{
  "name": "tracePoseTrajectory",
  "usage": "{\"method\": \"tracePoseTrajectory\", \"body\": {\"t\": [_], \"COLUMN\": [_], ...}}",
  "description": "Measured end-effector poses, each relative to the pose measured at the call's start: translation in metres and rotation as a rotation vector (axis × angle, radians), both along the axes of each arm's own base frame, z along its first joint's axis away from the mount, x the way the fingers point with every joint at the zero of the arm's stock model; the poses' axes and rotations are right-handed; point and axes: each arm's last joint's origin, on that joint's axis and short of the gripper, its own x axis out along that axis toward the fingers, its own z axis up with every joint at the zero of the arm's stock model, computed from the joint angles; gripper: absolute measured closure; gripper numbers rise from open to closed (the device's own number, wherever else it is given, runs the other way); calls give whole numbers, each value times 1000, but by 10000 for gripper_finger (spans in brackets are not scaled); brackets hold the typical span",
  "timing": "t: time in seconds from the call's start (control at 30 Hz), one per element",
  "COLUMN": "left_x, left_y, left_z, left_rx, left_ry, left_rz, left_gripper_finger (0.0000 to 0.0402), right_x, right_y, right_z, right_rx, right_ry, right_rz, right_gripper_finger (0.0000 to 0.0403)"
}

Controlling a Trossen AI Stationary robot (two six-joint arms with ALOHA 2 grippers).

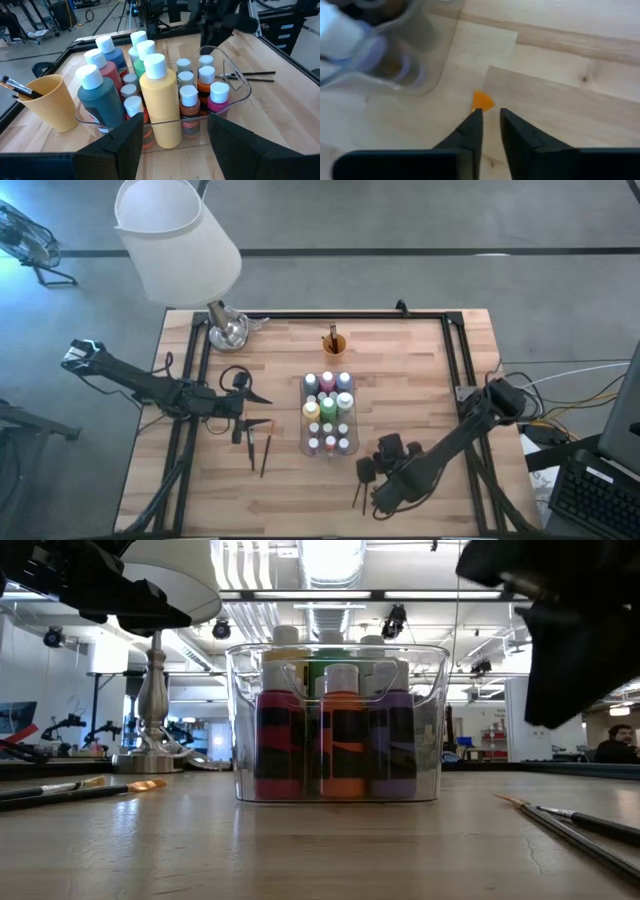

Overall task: Pick & Place Paint Supplies
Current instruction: Put the orange paintbrush into the yellow cup

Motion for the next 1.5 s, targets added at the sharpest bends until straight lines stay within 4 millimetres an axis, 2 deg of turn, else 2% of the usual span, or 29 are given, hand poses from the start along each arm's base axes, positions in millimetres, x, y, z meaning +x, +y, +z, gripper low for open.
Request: {"method": "tracePoseTrajectory", "body": {"t": [0.33, 0.57, 0.77, 1.03, 1.27, 1.5], "left_x": [0, 0, 0, 0, 0, 0], "left_y": [0, 0, 0, 0, 0, 0], "left_z": [0, 0, 0, 0, 0, 0], "left_rx": [0, 0, 0, 1, 0, 0], "left_ry": [1, 1, 0, 2, 0, 0], "left_rz": [0, 0, 0, 0, 0, 0], "left_gripper_finger": [179, 179, 179, 179, 179, 179], "right_x": [10, 11, 13, 20, 20, 20], "right_y": [5, 5, 5, 3, 4, 4], "right_z": [-26, -32, -38, -60, -61, -61], "right_rx": [-62, -91, -96, -113, -84, -66], "right_ry": [-16, -31, -29, 24, 45, 50], "right_rz": [-19, 3, 20, 21, 7, -9], "right_gripper_finger": [228, 192, 199, 215, 233, 272]}}
